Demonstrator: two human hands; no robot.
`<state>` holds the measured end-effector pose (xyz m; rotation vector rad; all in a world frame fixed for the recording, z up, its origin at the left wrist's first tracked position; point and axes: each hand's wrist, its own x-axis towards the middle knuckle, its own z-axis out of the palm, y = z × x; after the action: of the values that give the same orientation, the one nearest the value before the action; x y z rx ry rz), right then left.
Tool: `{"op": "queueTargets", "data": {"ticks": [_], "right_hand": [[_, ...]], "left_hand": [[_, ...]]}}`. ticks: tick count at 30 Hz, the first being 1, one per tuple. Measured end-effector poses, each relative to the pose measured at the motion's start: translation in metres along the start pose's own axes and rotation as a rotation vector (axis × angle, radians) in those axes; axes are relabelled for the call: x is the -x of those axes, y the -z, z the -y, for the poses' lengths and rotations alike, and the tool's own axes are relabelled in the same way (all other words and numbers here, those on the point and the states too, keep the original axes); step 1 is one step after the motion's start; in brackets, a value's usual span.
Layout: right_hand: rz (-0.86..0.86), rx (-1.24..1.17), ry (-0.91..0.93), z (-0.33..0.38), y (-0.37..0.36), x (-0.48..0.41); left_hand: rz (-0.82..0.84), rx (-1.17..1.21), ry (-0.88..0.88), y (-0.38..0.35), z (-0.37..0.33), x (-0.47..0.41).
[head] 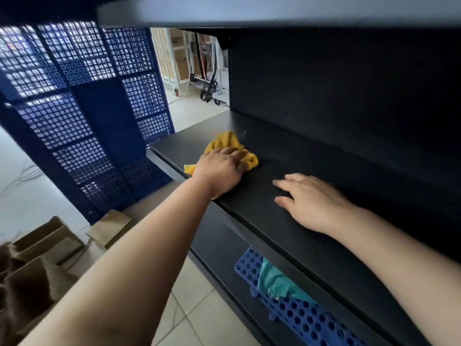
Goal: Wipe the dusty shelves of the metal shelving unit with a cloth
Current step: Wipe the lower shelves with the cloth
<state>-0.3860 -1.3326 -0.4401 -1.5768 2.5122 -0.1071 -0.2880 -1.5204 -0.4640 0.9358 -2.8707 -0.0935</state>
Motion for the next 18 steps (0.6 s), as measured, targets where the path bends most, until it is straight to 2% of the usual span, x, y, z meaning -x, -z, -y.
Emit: {"op": "queueTargets", "data": {"ticks": [3, 7, 11, 18], "right_hand": [[-0.027, 0.016, 0.009, -0.003, 0.001, 0.004], [-0.083, 0.053, -0.042, -0.015, 0.004, 0.007], [-0.123, 0.001, -0.102, -0.024, 0.013, 0.002], [-0.111, -0.082, -0.069, -0.011, 0.012, -0.028]], "left_hand": [[0.0, 0.059, -0.142, -0.003, -0.038, 0.005], [0.054, 0.103, -0.21, -0.006, -0.06, -0.016], [0.098, 0.092, -0.208, -0.013, -0.058, -0.055], [0.058, 0.089, -0.111, -0.019, -0.033, -0.111]]}}
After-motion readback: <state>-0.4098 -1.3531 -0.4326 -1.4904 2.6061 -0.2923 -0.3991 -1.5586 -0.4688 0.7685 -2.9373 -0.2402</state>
